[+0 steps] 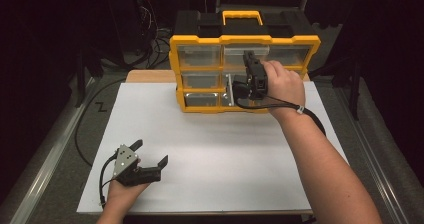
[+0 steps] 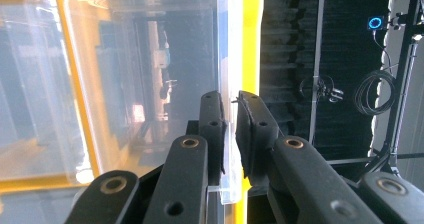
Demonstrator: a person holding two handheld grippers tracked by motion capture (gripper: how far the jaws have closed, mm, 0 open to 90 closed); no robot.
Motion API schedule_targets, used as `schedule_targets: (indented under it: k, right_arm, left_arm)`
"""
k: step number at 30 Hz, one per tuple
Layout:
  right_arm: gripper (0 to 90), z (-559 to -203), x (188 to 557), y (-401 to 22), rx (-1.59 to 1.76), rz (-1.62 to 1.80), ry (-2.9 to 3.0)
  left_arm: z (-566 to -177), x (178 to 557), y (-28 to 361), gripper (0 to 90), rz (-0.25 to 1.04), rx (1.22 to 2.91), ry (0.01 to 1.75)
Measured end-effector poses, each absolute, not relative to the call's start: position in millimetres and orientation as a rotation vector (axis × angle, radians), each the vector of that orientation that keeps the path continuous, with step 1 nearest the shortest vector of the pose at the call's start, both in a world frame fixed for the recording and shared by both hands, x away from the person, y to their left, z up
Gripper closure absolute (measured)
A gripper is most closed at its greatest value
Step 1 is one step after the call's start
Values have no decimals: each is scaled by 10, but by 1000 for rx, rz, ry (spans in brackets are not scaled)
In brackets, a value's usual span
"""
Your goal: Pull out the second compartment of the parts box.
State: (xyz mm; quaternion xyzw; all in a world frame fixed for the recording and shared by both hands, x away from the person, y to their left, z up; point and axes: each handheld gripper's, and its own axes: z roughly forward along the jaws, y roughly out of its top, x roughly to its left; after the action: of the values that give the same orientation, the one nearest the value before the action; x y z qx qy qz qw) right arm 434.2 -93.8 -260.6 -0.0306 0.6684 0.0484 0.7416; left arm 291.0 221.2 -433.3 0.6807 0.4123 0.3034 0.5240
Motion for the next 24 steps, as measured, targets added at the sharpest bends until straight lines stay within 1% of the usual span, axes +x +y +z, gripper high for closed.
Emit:
schedule_targets:
  k: [5, 11, 12, 13, 14, 15, 17, 24]
  right_arm:
    - [831, -2630, 4223, -958, -71, 108, 1464]
    - [831, -2625, 4182, -971, -78, 112, 1478]
    - [770, -2619, 4175, -969, -84, 107, 1496]
    - [770, -2619, 4175, -969, -84, 107, 1496]
    - [740, -2613, 4183, -974, -79, 103, 1514]
    - [740, -2613, 4183, -974, -79, 103, 1514]
    - [696, -2596, 4199, -988, -77, 99, 1514]
    - [664, -2521, 4247, -990, -66, 97, 1524]
  left_arm:
    - [-4326, 2908, 2209, 5, 729, 1633, 980]
    - [-4329, 2914, 2211, 5, 728, 1630, 983]
    - [-4329, 2916, 2213, 5, 727, 1632, 984]
    - [-4330, 2918, 2215, 5, 729, 1635, 984]
    - [-4333, 2921, 2210, 5, 726, 1632, 987]
    - [-4333, 2921, 2210, 5, 726, 1632, 987]
    - [-4333, 2921, 2208, 5, 727, 1633, 985]
    - [-4331, 2918, 2213, 5, 727, 1634, 984]
